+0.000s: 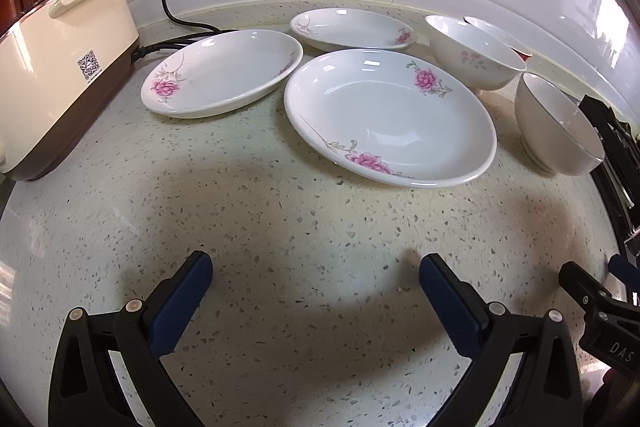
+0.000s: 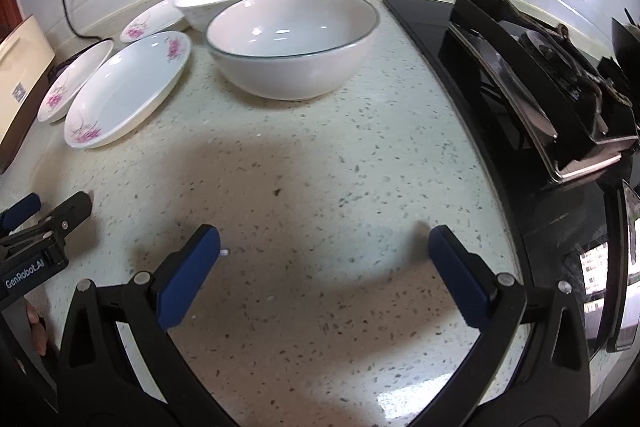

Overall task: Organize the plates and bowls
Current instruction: 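Close the right tool on the large pink-flower plate rim while the left tool grips beside it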

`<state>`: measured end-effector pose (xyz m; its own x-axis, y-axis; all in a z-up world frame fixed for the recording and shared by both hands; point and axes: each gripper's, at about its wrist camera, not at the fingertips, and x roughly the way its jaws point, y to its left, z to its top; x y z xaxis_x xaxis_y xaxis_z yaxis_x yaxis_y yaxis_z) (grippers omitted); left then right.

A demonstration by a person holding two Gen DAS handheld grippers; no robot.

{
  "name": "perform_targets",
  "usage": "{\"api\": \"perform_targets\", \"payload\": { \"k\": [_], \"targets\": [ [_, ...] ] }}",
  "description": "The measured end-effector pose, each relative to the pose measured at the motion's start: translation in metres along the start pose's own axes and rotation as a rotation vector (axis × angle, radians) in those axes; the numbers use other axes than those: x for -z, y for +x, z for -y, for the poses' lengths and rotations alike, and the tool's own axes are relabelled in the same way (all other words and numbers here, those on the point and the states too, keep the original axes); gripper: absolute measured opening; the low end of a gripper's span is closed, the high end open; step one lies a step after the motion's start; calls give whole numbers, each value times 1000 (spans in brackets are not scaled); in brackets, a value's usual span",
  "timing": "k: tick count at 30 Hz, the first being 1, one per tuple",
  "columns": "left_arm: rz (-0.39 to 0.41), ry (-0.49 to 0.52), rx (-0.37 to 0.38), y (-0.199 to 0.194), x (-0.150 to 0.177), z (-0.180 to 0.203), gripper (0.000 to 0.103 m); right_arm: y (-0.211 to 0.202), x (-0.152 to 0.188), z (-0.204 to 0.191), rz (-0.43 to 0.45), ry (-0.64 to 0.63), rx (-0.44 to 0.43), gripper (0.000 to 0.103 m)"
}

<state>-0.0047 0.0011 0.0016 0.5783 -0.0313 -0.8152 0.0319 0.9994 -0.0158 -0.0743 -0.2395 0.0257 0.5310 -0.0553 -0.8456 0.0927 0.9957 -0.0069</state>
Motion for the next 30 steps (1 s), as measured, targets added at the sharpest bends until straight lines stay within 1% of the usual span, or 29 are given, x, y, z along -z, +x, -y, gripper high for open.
{"api": "perform_targets", "payload": {
  "k": [2,3,5,6,7,8,10,11,13,15,18,20,21,23,26,28,30],
  "targets": [
    [-2,3,2,0,0,0,103,-1,1,-4,1,-12,-17,103],
    [-4,5,4,0,1,0,103,-2,0,-3,4,-5,-41,103],
    [-9,2,33,-2,0,-5,103,-10,0,2,42,65,-161,103],
    [-3,-25,60,-4,0,-11,103,-12,0,4,57,102,-229,103],
    [9,-62,97,-7,-1,-17,103,-11,-2,4,58,127,-273,103],
    [25,-110,156,-10,-3,-27,103,-8,-4,3,53,151,-315,101],
    [49,-199,230,-13,-10,-45,103,-5,-11,-3,61,169,-360,91],
    [62,-238,246,-14,-14,-53,103,-3,-13,-7,59,176,-377,84],
    [78,-297,274,-15,-23,-64,103,3,-22,-17,46,193,-406,82],
    [72,-334,282,-11,-34,-70,103,8,-32,-29,35,188,-423,82],
    [56,-352,269,1,-49,-68,101,15,-46,-46,25,184,-439,79],
    [39,-383,265,9,-55,-68,92,22,-51,-56,25,189,-430,77],
    [30,-391,261,15,-56,-67,90,24,-53,-58,29,193,-415,75],
    [12,-402,249,25,-59,-68,79,29,-60,-62,40,205,-396,72],
    [30,-385,222,32,-63,-62,64,35,-65,-64,47,216,-392,67],
    [37,-386,227,35,-65,-60,61,39,-71,-66,50,217,-395,63],
    [46,-370,208,37,-68,-54,57,43,-75,-68,56,216,-403,57]
  ]
}}
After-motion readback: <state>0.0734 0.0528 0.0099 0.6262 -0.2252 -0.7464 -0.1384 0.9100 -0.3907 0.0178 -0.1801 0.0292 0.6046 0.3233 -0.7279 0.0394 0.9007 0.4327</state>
